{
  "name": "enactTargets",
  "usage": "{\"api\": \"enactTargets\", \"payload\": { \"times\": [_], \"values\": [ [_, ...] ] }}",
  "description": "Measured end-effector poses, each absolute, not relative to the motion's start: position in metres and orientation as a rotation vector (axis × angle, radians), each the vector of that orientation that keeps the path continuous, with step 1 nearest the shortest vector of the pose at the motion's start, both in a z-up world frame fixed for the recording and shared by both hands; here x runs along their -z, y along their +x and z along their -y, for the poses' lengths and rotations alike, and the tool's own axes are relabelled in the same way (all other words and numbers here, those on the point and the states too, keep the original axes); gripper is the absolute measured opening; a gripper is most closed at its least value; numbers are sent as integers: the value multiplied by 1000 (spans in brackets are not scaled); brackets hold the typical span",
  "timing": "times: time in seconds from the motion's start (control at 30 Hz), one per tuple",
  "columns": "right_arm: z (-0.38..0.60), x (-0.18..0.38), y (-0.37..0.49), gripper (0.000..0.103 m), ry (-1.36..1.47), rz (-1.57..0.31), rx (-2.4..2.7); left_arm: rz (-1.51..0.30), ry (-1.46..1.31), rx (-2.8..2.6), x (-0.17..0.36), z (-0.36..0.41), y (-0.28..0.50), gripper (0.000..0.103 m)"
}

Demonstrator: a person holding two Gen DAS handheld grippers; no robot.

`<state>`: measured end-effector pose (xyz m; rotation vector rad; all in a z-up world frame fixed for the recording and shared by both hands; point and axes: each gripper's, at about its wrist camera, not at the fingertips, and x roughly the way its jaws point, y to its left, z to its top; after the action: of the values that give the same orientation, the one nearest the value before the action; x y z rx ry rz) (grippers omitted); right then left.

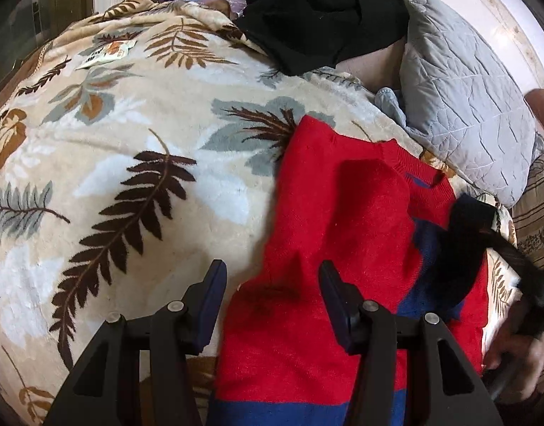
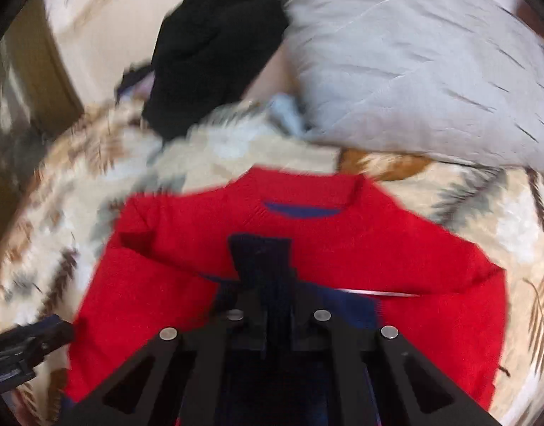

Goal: Fold small clothes

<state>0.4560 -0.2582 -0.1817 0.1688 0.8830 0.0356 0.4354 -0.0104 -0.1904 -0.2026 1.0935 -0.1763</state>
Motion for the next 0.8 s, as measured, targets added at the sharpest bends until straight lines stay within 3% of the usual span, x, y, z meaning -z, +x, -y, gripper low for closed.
{"api": "enactTargets", "payload": {
  "times": [0.13,0.27,0.43,0.53,0.6,0.67,0.7,0.8],
  "values": [
    [341,161,410,7,386,-784,6,-1090,-180,184,192,20,431,55],
    [409,176,369,7,595,-777,1,-1084,-138,197,195,36,428,55],
    [443,207,335,11,716,-795,5,-1053,-63,179,197,53,424,55],
    [439,196,338,13,754,-762,-35,-1005,-39,185,193,58,423,55],
    [424,180,345,27,702,-714,-69,-987,-11,189,191,63,423,55],
    [411,174,357,92,653,-722,-46,-1009,7,182,197,65,426,55],
    [409,174,361,96,644,-723,-30,-1019,15,176,200,66,427,55],
    [405,179,385,93,610,-691,-16,-1032,35,162,205,66,431,55]
  ]
}}
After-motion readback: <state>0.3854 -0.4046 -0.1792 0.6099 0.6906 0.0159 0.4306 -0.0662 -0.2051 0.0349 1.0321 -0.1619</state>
